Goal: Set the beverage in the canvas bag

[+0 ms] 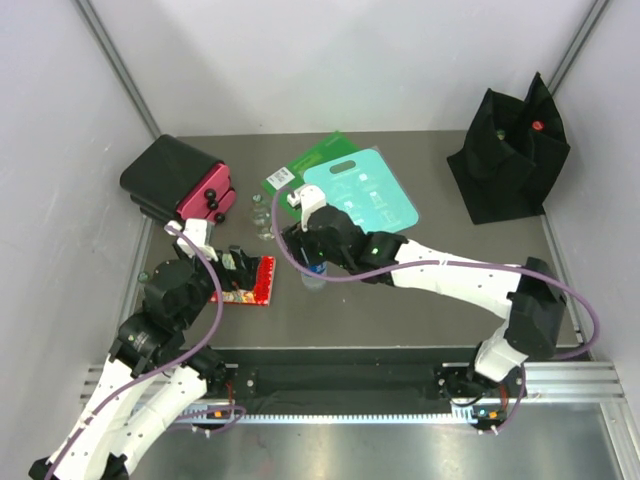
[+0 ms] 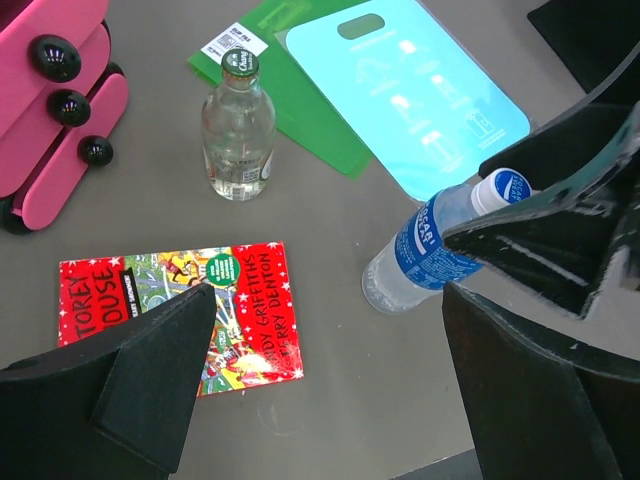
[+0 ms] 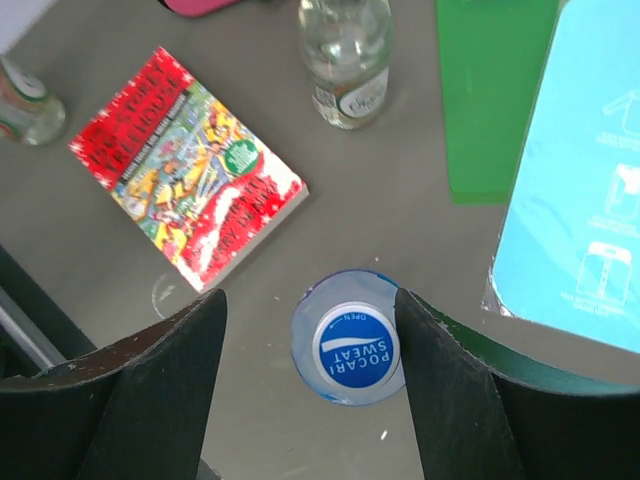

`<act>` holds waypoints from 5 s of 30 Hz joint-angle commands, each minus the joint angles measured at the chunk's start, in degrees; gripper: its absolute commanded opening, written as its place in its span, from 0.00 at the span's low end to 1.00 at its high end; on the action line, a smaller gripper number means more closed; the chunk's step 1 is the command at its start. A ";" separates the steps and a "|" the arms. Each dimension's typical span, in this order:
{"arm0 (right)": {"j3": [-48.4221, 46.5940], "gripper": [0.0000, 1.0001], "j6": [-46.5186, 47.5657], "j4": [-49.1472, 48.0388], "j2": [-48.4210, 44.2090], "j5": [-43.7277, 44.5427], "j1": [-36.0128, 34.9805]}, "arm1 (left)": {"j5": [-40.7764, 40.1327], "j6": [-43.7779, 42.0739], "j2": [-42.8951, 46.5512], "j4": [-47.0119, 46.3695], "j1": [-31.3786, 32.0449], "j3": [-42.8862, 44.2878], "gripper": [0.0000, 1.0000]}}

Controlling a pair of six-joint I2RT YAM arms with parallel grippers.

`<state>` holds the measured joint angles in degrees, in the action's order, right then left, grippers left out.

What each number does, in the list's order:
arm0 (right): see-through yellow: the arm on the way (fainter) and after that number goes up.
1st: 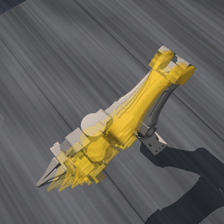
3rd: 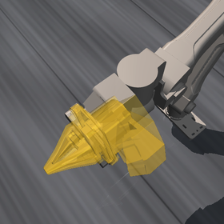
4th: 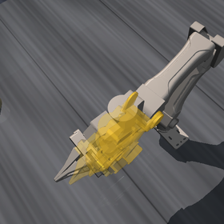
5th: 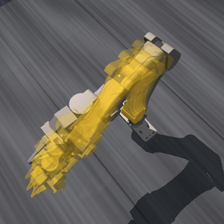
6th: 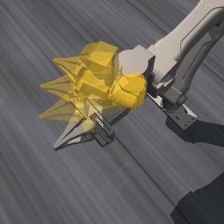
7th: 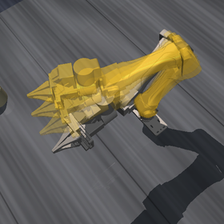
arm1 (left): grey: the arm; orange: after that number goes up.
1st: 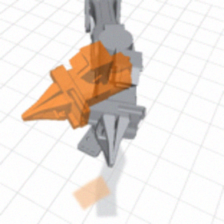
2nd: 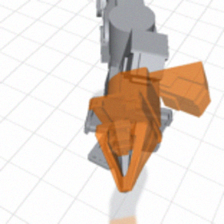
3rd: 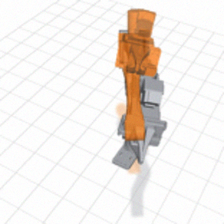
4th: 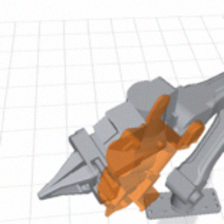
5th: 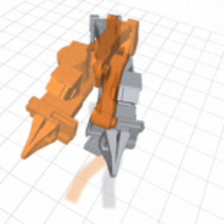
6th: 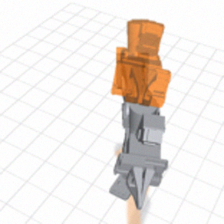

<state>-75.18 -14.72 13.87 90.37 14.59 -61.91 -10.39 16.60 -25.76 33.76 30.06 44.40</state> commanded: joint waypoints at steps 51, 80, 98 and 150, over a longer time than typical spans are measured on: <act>-5.69 0.76 0.75 8.37 8.41 10.46 -1.46 | -0.42 0.45 1.68 -1.33 0.08 -0.63 0.99; -22.27 0.00 4.35 22.95 -2.74 -0.60 10.04 | 2.04 -1.57 -6.40 -5.19 0.17 3.76 0.99; -47.69 0.00 16.74 18.68 -2.13 5.36 54.86 | 5.82 -3.68 -9.84 -8.71 0.17 -0.54 0.98; -47.79 0.00 17.18 28.93 8.77 5.28 72.37 | 4.94 -4.21 -8.61 -9.59 0.17 -1.16 0.99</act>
<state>-119.37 2.96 45.71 101.69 18.06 9.26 -5.37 13.26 -35.40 27.40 30.06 43.68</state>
